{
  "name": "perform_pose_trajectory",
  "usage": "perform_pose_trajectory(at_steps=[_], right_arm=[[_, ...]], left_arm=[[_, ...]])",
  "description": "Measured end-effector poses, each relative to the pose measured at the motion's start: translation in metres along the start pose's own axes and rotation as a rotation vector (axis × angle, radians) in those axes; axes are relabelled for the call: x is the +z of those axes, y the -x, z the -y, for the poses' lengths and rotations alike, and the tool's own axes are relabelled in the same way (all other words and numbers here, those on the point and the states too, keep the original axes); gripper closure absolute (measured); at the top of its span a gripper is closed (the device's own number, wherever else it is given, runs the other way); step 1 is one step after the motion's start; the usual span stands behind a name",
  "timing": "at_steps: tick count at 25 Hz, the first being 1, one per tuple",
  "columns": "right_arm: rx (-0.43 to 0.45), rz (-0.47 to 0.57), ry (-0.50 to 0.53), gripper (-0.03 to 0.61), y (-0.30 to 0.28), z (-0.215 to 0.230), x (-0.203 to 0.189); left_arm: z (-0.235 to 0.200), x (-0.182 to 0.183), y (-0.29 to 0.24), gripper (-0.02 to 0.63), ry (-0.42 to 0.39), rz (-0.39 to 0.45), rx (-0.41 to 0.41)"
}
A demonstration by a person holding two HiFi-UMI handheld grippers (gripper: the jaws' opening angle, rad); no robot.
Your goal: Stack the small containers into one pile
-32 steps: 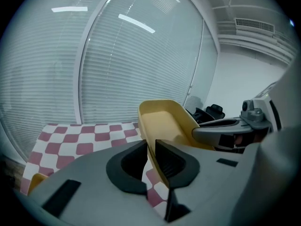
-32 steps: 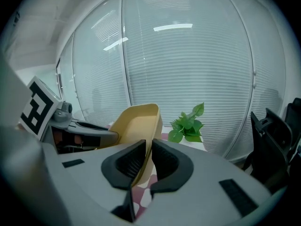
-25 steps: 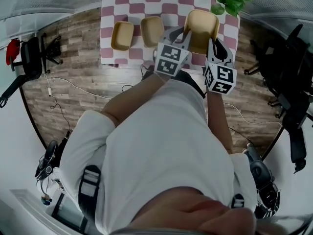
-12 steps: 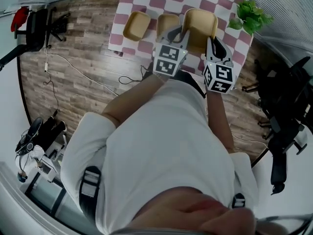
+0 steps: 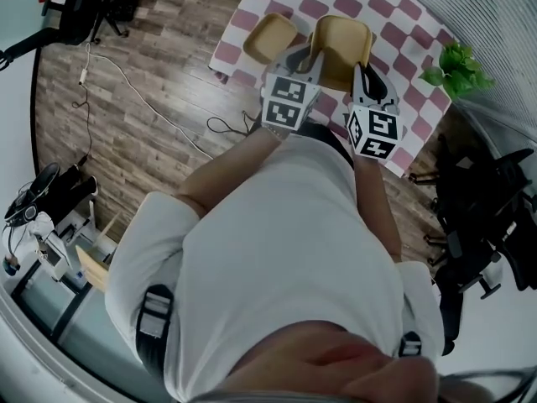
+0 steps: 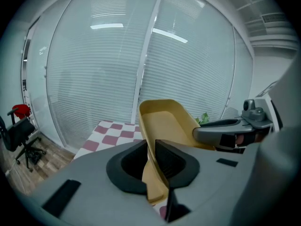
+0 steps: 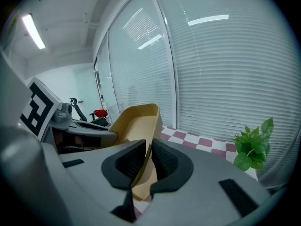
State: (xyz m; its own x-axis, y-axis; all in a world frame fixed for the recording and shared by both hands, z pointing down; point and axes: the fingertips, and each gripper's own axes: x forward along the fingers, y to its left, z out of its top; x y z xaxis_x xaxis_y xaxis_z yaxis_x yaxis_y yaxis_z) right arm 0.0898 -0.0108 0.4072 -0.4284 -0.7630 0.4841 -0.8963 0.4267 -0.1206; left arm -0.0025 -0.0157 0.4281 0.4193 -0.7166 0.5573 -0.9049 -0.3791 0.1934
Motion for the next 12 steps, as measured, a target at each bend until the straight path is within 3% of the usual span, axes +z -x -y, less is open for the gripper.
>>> perform_pose_trajectory(at_steps=[6, 12], right_arm=[[-0.016, -0.036, -0.021, 0.517, -0.007, -0.007, -0.006], [-0.019, -0.114, -0.123, 0.517, -0.011, -0.009, -0.029]], left_arm=[[-0.01, -0.002, -0.002, 0.54, -0.037, -0.014, -0.025], [-0.013, -0.014, -0.011, 0.543, -0.098, -0.062, -0.048]])
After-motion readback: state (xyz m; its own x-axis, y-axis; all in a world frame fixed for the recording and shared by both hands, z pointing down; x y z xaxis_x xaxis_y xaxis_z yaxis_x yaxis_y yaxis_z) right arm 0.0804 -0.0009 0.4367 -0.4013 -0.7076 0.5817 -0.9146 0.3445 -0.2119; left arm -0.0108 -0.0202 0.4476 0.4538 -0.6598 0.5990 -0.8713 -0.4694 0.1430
